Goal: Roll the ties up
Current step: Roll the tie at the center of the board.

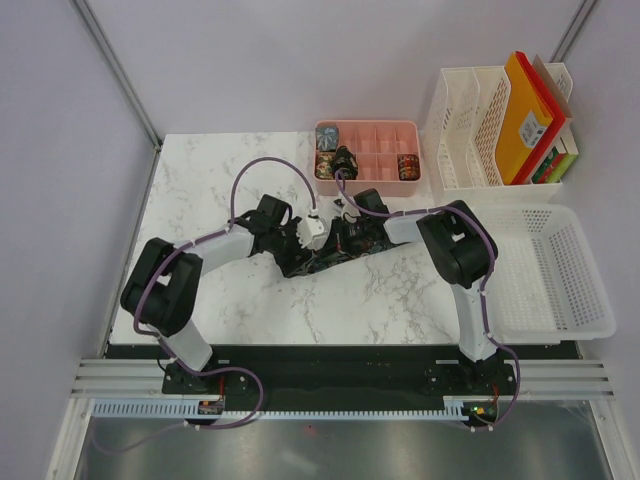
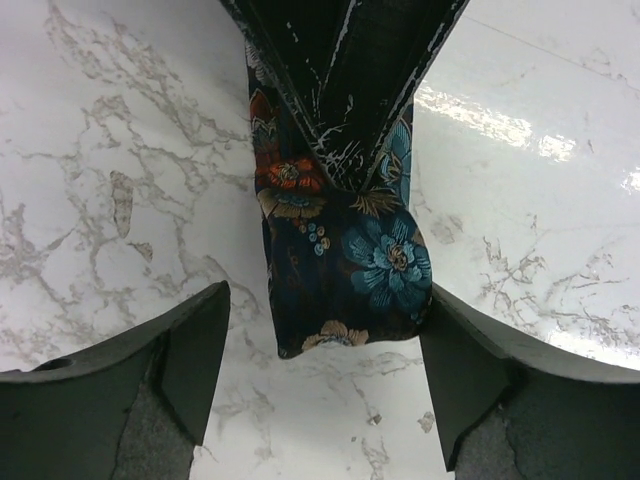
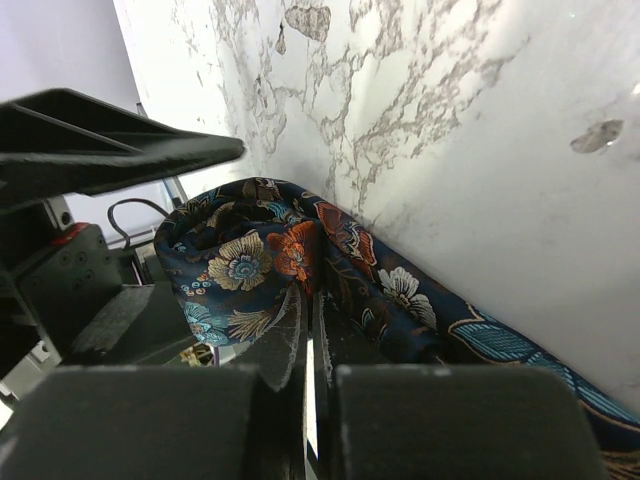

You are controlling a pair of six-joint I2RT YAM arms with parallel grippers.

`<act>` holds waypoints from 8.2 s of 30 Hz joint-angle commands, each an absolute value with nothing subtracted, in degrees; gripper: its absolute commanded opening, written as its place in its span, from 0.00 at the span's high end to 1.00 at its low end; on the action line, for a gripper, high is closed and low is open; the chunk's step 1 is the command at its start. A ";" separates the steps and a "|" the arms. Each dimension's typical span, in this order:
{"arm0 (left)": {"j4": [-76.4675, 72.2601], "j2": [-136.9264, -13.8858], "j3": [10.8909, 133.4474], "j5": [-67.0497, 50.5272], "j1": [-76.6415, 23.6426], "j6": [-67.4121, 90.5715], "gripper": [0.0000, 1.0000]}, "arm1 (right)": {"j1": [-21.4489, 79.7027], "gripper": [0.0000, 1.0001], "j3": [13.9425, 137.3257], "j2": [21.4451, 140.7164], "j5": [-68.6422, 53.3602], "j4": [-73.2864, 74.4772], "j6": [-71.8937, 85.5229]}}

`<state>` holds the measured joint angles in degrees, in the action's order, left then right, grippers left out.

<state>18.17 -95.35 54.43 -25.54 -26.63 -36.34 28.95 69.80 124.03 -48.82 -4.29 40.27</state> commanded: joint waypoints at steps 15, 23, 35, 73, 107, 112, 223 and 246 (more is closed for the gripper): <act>27.59 -95.28 52.38 -27.07 -25.14 -48.07 0.64 | 33.22 1.00 59.94 121.91 -41.57 -11.34 47.02; 29.45 -92.90 53.70 -31.55 -24.52 -44.22 0.23 | 33.40 1.00 60.99 123.31 -40.96 -10.99 46.49; 20.74 -96.15 52.03 -23.38 -28.04 -42.89 0.23 | 33.31 1.00 61.52 123.31 -41.66 -11.16 46.67; 22.76 -97.21 49.57 -22.59 -29.53 -44.74 0.67 | 31.55 0.52 62.32 117.51 -49.66 -25.04 58.27; 24.43 -93.96 50.71 -25.13 -28.65 -41.93 0.44 | 31.29 1.00 65.57 123.04 -42.89 -3.70 39.47; 24.61 -92.46 52.38 -26.54 -28.65 -39.12 0.34 | 30.41 1.00 65.92 124.45 -41.05 -2.02 37.09; 16.00 -95.09 54.23 -22.67 -31.90 -32.25 0.14 | 29.53 1.00 59.85 126.65 -41.40 -5.45 39.72; 32.34 -91.67 53.00 -27.77 -26.54 -46.32 0.30 | 36.04 1.00 58.18 128.76 -40.52 -23.38 55.02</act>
<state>29.04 -93.25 51.88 -24.93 -26.68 -44.86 35.73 59.64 124.64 -48.51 -28.60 56.38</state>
